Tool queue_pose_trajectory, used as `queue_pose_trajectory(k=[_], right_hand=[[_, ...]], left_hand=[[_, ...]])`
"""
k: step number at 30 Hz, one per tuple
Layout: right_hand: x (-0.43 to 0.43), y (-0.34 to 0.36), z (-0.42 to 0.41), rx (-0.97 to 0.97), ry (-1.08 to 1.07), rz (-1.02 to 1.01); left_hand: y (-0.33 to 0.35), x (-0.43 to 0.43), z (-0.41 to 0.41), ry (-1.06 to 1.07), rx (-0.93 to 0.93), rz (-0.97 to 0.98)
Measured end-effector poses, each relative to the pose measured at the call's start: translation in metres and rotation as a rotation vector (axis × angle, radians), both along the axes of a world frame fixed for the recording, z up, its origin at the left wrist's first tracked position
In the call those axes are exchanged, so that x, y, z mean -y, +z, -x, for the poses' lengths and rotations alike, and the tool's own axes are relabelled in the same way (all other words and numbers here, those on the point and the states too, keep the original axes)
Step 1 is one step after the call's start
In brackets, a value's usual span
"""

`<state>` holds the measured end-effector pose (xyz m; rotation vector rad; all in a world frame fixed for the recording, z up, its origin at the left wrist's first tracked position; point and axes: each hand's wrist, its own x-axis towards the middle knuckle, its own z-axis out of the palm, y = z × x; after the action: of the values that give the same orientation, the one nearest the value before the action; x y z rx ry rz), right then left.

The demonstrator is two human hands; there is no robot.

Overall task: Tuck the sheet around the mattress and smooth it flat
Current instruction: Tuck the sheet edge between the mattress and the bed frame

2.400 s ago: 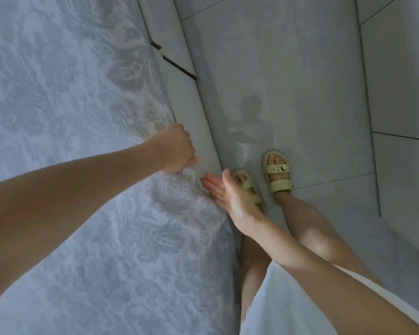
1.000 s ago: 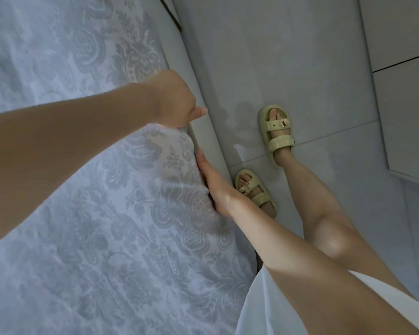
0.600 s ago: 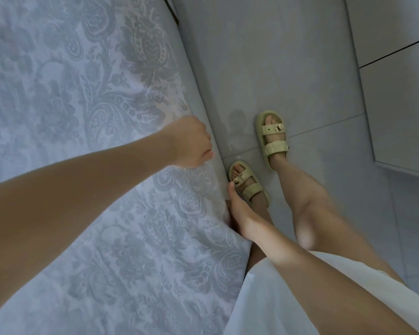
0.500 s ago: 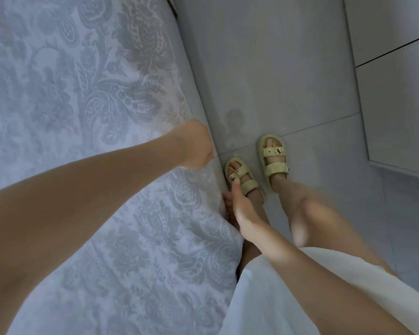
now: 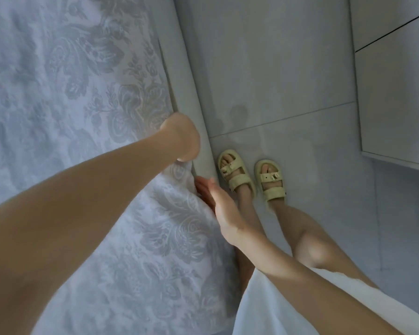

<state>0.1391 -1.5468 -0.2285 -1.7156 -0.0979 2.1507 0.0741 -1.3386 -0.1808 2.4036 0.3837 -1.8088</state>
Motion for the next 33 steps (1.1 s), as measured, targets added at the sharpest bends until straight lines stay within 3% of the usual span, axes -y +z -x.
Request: queue_pose_trajectory(k=[3,6,10,12,15,18,23,29,33], right_hand=[[-0.024,0.014,0.022,-0.371,-0.142,0.106],[-0.034,0.01,0.041,-0.5,-0.194,0.146],[-0.029,-0.01,0.042,-0.523,-0.186,0.175],[-0.02,-0.01,0.038,-0.524,-0.179,0.145],[0.009,-0.006,0.026,-0.471,-0.113,0.183],[0.026,0.01,0.011,-0.297,-0.081,0.187],[0.072,0.025,0.002,0.008,-0.25,0.013],[0.085,0.041,0.032,-0.23,-0.32,0.013],[0.067,0.031,0.045,-0.378,-0.217,0.053]], left_hand=[[0.015,-0.003,0.001,-0.024,0.006,0.018],[0.022,-0.004,0.007,0.091,0.109,-0.01],[0.019,0.001,0.03,0.201,0.658,0.014],[0.024,0.018,0.038,0.187,0.744,0.086],[0.023,0.061,0.047,0.079,0.657,0.181],[0.01,0.085,0.048,0.027,0.573,0.139],[0.002,0.095,0.025,-0.082,0.383,0.053],[0.008,0.106,0.009,-0.067,0.136,0.012],[0.016,0.102,0.011,0.074,0.201,-0.009]])
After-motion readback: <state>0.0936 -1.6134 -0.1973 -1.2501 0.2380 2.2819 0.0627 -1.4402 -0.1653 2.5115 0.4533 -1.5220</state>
